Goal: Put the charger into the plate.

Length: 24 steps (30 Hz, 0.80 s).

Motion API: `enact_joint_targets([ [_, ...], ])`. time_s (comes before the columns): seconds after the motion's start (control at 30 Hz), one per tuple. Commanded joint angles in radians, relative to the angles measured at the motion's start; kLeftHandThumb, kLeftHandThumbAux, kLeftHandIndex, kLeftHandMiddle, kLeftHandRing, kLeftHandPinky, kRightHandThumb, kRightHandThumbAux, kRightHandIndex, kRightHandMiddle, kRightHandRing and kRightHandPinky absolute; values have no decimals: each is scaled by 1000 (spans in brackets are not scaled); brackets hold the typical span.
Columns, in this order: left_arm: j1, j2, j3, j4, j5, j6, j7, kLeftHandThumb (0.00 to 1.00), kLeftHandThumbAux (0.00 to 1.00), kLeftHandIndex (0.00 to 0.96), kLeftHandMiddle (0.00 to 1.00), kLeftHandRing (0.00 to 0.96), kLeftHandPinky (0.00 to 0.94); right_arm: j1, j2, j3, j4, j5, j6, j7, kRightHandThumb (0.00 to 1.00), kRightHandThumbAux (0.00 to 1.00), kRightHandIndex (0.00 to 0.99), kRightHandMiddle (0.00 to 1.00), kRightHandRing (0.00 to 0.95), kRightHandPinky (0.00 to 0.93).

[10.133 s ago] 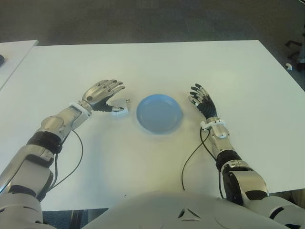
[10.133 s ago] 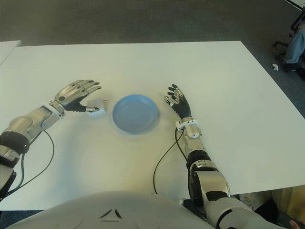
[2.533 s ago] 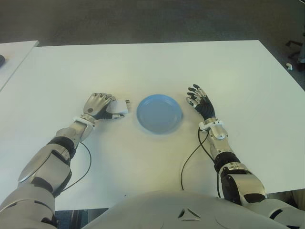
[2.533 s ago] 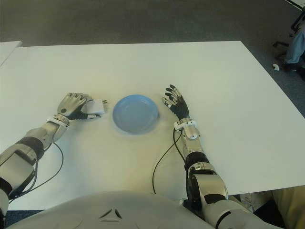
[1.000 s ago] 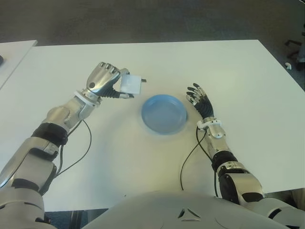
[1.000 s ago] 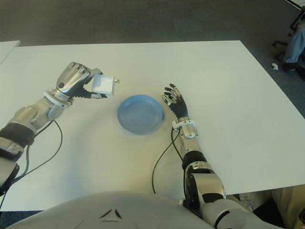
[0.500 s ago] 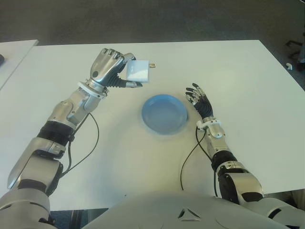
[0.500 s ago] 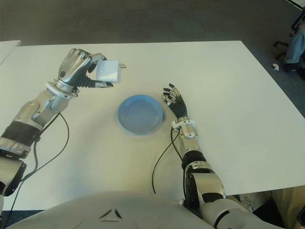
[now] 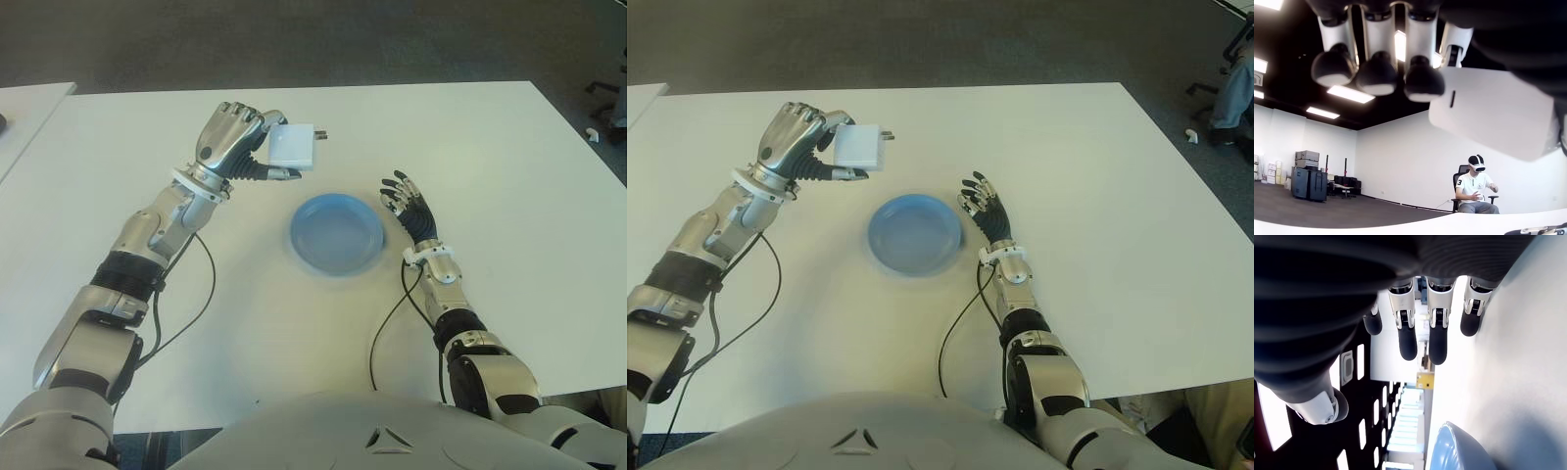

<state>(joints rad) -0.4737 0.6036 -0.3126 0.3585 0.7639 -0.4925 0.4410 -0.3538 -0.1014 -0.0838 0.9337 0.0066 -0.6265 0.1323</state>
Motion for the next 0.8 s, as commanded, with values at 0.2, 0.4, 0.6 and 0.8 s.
enact_joint_targets([
  [0.2,-43,-125,-101,110,73,55,-52,751,696,442,866,862,832,12,1,1,16,0,13,0,33,615,0,216,217,119],
  [0.4,-83,-158,-140,210,97,38,-32,751,696,442,862,858,824,10,3,-1,17,2,14,-1,39,608,0,222,220,117],
  [0.6,-116,-193,-190,324,138,28,19,750,696,442,858,854,813,10,5,-3,13,4,14,-2,42,594,0,234,226,116],
  [0.8,-120,-209,-221,358,154,31,38,750,696,442,859,854,820,13,7,-5,6,7,16,-2,46,584,0,239,228,109],
])
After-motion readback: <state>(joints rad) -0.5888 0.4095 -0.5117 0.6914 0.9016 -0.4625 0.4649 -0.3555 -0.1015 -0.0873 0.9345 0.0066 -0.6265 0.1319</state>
